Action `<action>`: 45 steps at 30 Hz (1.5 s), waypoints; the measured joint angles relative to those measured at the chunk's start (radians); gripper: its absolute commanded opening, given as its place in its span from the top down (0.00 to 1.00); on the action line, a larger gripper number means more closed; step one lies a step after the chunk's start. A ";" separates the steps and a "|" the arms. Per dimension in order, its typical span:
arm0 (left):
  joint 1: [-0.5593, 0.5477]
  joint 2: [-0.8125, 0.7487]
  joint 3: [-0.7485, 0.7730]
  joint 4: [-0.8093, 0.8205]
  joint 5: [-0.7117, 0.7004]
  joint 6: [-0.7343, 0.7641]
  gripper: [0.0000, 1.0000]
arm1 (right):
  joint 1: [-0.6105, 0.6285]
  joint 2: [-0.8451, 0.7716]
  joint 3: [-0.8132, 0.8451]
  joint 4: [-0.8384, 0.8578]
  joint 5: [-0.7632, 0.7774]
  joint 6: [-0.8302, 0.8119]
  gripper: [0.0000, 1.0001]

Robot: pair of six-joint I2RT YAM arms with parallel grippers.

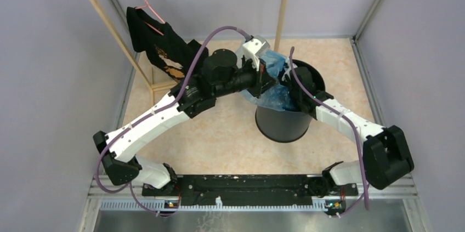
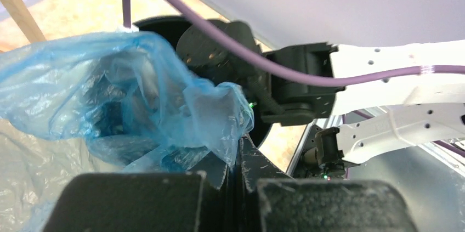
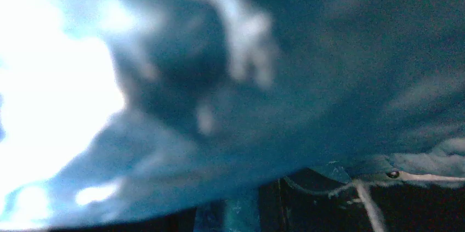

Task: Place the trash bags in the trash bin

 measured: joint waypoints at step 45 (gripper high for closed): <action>-0.060 0.050 -0.001 0.119 0.314 -0.033 0.91 | 0.071 -0.272 0.627 -0.562 0.096 -0.085 0.29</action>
